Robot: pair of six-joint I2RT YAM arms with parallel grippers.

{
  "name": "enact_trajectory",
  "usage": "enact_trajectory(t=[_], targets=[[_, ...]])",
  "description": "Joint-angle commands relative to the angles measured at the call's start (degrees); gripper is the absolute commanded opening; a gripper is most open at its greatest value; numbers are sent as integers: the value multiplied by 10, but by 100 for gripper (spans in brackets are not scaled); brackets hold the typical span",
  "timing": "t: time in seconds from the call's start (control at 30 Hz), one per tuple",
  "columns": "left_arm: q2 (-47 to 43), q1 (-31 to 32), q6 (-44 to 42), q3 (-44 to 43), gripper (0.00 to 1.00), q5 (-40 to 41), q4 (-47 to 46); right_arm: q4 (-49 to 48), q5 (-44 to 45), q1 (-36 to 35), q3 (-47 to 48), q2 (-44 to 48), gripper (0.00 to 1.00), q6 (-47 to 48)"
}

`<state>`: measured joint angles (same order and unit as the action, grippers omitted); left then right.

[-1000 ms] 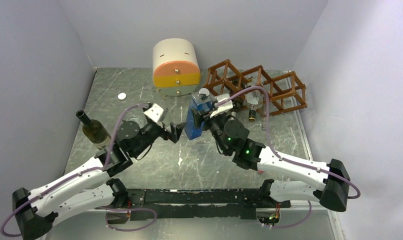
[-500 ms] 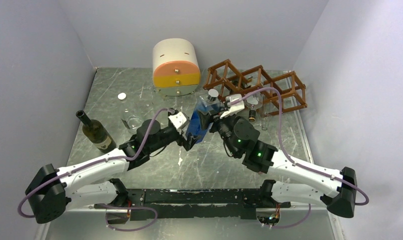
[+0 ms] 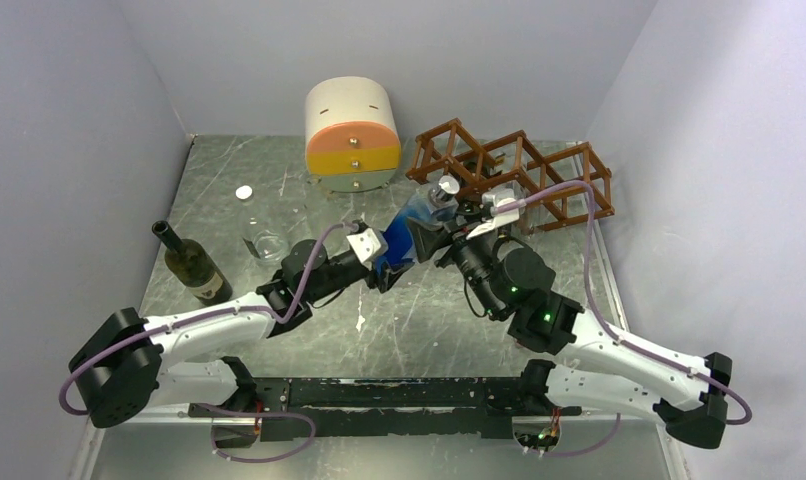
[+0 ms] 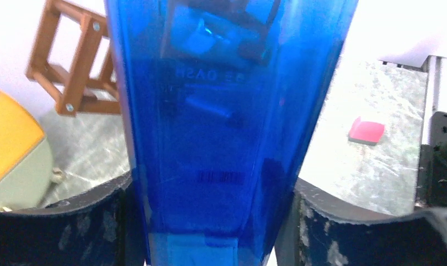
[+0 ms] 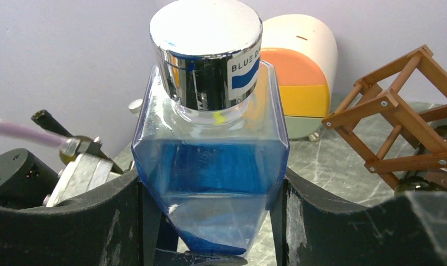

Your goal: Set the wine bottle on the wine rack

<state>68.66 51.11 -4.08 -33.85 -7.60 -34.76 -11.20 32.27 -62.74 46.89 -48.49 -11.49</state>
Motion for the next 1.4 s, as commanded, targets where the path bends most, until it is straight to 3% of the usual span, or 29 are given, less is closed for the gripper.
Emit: enact_trajectory(t=[0.0,0.1,0.17,0.2,0.33,0.37,0.47,0.67,0.77,1.0,1.37], targets=[[2,-4,-38,24,62,-55,-128,-35,-13,-1,28,41,0,-48],[5,-4,-53,27,39,-69,-149,-20,-11,0,26,51,0,-59],[6,-4,-72,18,11,-74,-139,0,-5,0,30,53,0,-65],[7,-4,-84,11,8,-74,-130,15,2,-1,35,53,3,-70],[5,-4,-154,1,7,-66,-131,83,6,0,62,52,53,-68],[4,-4,-176,2,7,-58,-146,99,1,-1,69,53,61,-64],[2,-4,-260,2,7,-30,-181,156,-24,0,100,58,73,-43],[30,-6,-482,-60,7,36,-185,273,-14,0,200,77,75,-21],[46,-14,-564,-95,7,26,-178,299,-14,-1,226,84,75,-15],[61,-28,-672,-132,7,-32,-159,410,17,-1,310,52,74,-40],[46,-28,-844,-155,7,-104,-106,617,-13,0,386,-45,77,-35]])
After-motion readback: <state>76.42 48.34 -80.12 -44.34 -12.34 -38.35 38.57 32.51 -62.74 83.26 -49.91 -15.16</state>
